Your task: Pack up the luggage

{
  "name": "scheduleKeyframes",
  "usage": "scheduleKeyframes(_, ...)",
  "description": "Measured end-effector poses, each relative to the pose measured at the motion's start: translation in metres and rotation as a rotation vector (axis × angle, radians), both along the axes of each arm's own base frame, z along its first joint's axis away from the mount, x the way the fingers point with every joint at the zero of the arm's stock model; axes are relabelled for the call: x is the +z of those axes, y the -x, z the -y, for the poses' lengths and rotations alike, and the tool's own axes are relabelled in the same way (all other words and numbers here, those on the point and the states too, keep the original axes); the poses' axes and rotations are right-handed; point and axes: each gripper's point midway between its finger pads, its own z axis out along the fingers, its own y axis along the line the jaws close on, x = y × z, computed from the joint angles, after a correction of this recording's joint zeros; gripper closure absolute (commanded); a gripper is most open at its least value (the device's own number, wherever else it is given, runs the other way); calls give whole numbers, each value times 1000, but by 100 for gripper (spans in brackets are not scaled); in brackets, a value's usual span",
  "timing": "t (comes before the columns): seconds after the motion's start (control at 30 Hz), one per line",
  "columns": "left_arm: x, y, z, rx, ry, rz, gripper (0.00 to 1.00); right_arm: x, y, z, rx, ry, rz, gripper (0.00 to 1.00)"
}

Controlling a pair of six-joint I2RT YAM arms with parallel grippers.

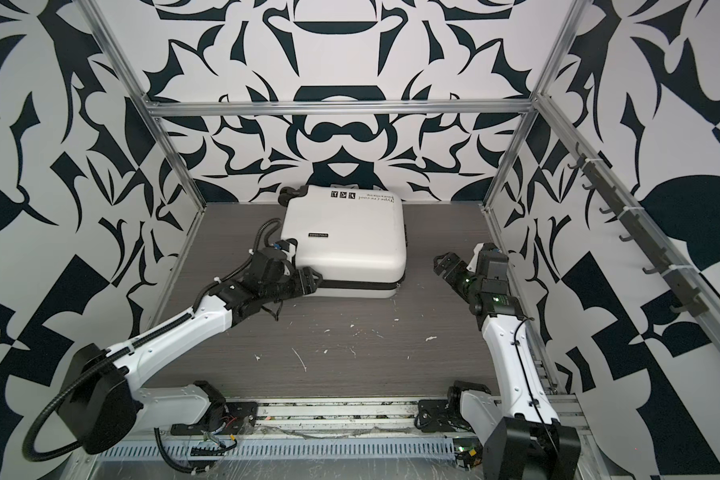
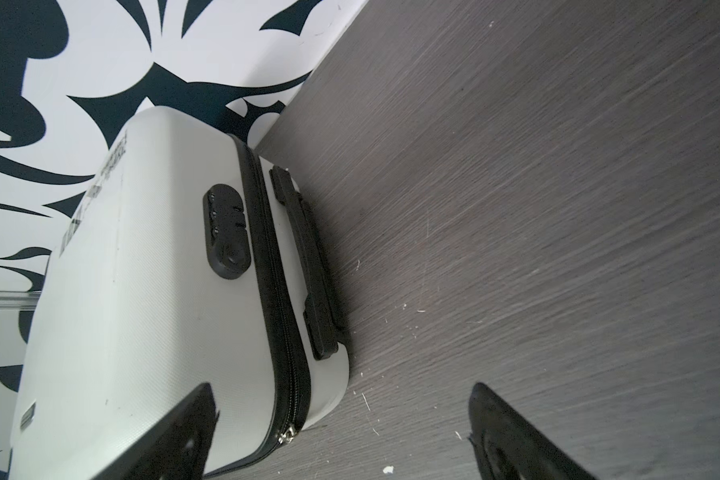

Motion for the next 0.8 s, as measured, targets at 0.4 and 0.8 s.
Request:
scheduleKeyframes(0.4, -23, -96, -19, 57, 47, -74, 22, -22, -48, -18, 42, -221, 4, 23)
scheduleKeyframes(0.8, -13, -57, -24, 48, 95, -83, 19, -73, -124, -39, 40, -364, -71, 35)
